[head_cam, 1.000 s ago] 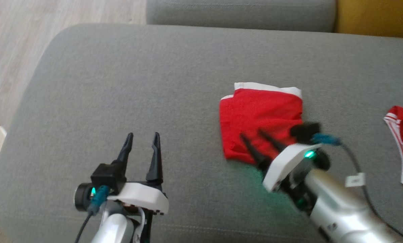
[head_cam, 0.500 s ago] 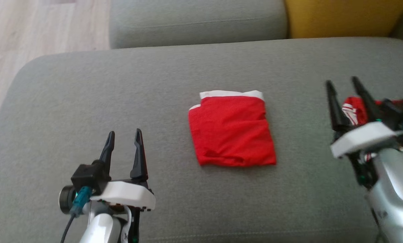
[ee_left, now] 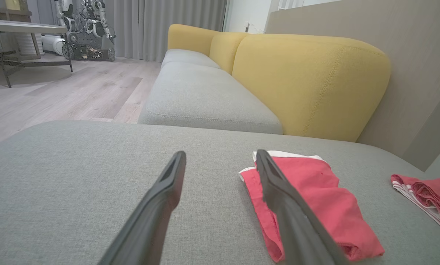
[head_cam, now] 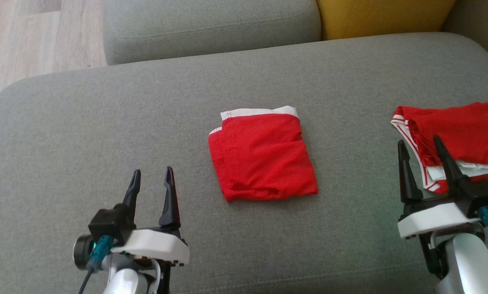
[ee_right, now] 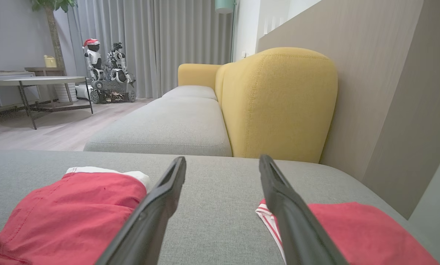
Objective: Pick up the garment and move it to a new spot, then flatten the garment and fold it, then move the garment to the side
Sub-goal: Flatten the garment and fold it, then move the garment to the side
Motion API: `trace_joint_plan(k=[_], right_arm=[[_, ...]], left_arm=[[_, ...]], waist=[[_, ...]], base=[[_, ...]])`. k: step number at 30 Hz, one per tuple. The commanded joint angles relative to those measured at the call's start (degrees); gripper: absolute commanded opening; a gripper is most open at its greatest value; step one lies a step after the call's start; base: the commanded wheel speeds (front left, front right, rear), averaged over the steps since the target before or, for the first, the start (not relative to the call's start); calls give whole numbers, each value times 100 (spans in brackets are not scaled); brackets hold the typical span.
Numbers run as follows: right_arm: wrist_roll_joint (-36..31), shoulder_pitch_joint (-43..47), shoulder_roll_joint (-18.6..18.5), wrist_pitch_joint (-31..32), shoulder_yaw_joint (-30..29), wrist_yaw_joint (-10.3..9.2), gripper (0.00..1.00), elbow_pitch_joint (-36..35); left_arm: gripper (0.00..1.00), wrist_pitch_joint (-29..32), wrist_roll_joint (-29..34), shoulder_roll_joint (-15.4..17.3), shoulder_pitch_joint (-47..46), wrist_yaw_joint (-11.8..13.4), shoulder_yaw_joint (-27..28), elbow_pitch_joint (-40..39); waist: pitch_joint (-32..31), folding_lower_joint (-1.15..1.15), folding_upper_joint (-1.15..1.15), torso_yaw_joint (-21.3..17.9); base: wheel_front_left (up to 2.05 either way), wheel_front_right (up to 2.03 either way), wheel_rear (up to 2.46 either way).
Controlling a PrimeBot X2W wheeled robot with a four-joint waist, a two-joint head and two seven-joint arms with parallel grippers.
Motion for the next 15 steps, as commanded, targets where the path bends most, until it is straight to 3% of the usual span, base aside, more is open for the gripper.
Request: trace_joint_plan(k=[1, 15], right_arm=[[-46, -142, -4, -41, 87, -5, 100, -240], [-66, -45, 68, 76, 16, -5, 100, -416]], left_arm=[[100, -69, 26, 7, -190, 23, 183, -226], [100, -69, 62, 7, -221, 53, 218, -325]], waist=[[2, 0, 0, -6], [7, 0, 0, 20]], base=[[0, 0, 0], [0, 0, 0]])
